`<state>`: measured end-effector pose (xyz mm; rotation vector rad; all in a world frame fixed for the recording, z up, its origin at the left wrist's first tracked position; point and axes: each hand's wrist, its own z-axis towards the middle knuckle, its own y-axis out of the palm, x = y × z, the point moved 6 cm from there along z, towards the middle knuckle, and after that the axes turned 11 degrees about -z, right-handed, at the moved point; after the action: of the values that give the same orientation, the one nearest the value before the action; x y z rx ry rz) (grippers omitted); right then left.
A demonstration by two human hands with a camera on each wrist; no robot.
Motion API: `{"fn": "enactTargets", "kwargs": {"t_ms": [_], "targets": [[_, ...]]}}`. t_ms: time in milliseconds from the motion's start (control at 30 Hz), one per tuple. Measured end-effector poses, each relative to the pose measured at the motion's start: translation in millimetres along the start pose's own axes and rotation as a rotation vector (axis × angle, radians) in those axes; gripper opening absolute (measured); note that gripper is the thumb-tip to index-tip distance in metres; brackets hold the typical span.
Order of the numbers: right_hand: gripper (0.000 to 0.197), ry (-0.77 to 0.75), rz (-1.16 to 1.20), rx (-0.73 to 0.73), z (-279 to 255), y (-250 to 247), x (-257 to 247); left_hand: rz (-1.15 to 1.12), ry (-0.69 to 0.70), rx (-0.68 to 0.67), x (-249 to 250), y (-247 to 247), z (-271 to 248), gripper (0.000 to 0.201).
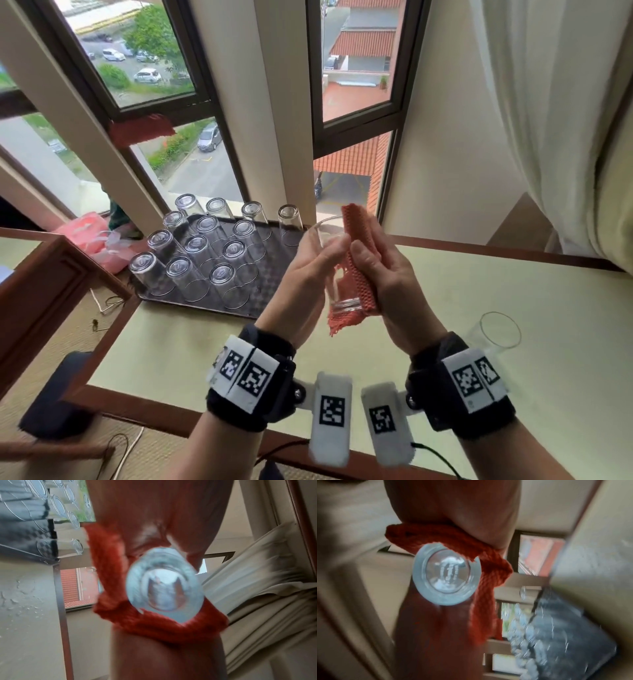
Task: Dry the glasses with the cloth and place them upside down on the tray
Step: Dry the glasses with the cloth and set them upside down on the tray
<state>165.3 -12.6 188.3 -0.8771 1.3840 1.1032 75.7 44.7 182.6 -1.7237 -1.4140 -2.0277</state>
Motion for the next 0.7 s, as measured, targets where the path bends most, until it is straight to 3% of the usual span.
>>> {"fn": "enactTargets", "kwargs": {"t_ms": [167, 267, 333, 400, 500, 600, 700], "targets": [[0.055, 0.126, 0.386, -0.102, -6, 6, -1, 0.035, 0.035, -0.068, 6, 8, -8, 0.072], [0.052, 0.043, 0.184, -0.037, -6, 2, -8, 0.030, 0.017, -0.020, 8, -3, -6, 0.079], [0.057, -0.034, 0.005, 0.025, -6, 2, -11, 0.021, 0.031, 0.011, 8, -4, -5, 0.064], [0.055, -0.064, -0.025, 0.030, -5, 5, -9, 0.053, 0.026, 0.000, 6, 4, -5, 0.054], [0.046, 0.074, 0.256, -0.078, -8, 12, -4, 0.015, 0.001, -0.010, 5, 8, -8, 0.060], [0.042, 0.185, 0.475, -0.061, -13, 3, 1, 0.035, -0.109, -0.063, 3, 2, -10, 0.066], [0.048, 0.068, 0.178, -0.002, -11, -3, -1, 0.090, -0.115, -0.061, 4, -5, -9, 0.055]]}}
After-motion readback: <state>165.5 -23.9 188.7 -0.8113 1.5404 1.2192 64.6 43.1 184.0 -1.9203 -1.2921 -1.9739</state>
